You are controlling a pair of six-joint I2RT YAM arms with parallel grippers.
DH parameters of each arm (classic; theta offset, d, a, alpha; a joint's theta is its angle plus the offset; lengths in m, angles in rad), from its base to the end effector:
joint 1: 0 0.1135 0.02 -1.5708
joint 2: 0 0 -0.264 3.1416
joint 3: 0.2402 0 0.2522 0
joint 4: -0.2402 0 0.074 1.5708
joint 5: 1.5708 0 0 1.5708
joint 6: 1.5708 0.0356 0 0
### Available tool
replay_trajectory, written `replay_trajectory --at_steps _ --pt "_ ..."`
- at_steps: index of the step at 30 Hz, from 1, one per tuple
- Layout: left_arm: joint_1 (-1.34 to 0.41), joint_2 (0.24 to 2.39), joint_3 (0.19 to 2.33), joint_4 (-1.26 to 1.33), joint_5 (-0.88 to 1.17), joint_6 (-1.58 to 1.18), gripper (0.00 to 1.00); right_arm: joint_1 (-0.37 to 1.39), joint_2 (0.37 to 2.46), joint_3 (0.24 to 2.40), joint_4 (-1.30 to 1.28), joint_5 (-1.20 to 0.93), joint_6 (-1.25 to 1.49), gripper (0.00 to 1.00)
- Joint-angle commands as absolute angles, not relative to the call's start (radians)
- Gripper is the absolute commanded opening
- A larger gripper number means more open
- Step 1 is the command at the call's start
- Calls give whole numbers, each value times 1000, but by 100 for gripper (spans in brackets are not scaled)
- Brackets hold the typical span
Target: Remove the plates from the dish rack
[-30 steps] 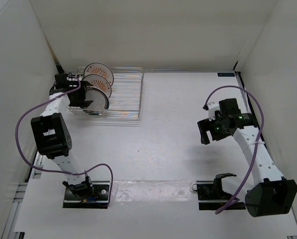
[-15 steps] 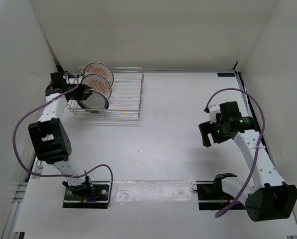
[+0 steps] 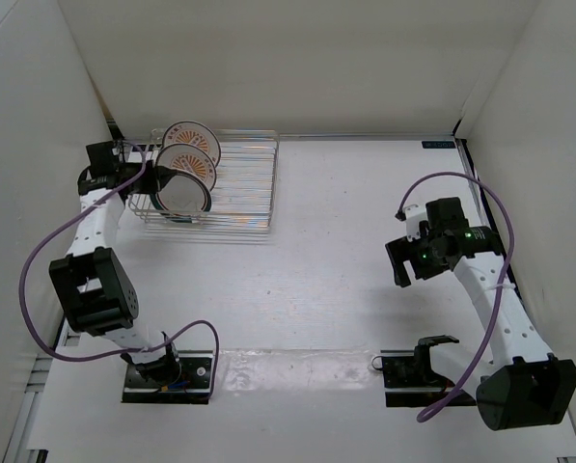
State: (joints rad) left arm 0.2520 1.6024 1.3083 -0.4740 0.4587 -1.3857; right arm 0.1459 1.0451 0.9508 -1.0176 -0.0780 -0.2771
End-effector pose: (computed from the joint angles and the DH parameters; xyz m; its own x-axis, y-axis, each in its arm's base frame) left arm 0.3490 0.0736 0.2902 -0.2072 -0.9634 0.1700 -0.6457 0.0042 -0.7636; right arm 0.1832 0.0297 0.2804 -0.8042 -0.3938 -0.4452 -0.4149 0.9083 -0.0540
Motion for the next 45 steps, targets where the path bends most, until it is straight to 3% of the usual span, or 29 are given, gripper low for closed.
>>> replay_trajectory --at_steps 1,2,3,6,9,13,14,16,19,24,27,29,34,37,41,45 --pt "278 1523 1315 -472 482 -1352 16 146 1009 950 -1025 -97 -282 90" --pt "282 1531 1318 -472 488 -1341 22 146 1003 937 -1026 -97 -284 90" --pt "294 1537 1321 -472 500 -1336 41 146 987 925 -1031 -97 -282 90" --pt "310 1574 1351 -450 520 -1341 59 146 959 897 -1040 -97 -290 90" --pt "310 1604 1382 -453 514 -1341 68 147 940 877 -1042 -87 -293 90" --pt "314 1686 1459 -477 523 -1338 68 146 922 865 -1022 -60 -290 90" --pt "316 1704 1462 -477 523 -1339 66 143 920 867 -1020 -58 -293 90" --pt "316 1735 1474 -465 526 -1339 51 144 925 868 -1020 -51 -298 90" --pt "330 1793 1494 -462 572 -1335 42 144 934 870 -1012 -35 -304 90" --pt "333 1856 1497 -460 618 -1336 42 144 946 867 -1009 -25 -307 90" --pt "333 1855 1482 -456 614 -1333 50 144 966 870 -1008 -26 -316 90" --pt "331 1861 1483 -459 612 -1328 50 147 980 870 -999 -28 -318 90" --pt "334 1864 1483 -465 614 -1321 38 147 1005 871 -989 -37 -319 90" --pt "334 1841 1456 -439 618 -1342 23 146 1019 879 -999 -46 -321 90" --pt "337 1806 1428 -425 640 -1361 16 146 1034 887 -994 -64 -311 90" --pt "339 1760 1399 -445 666 -1384 2 146 1038 887 -977 -71 -304 90"
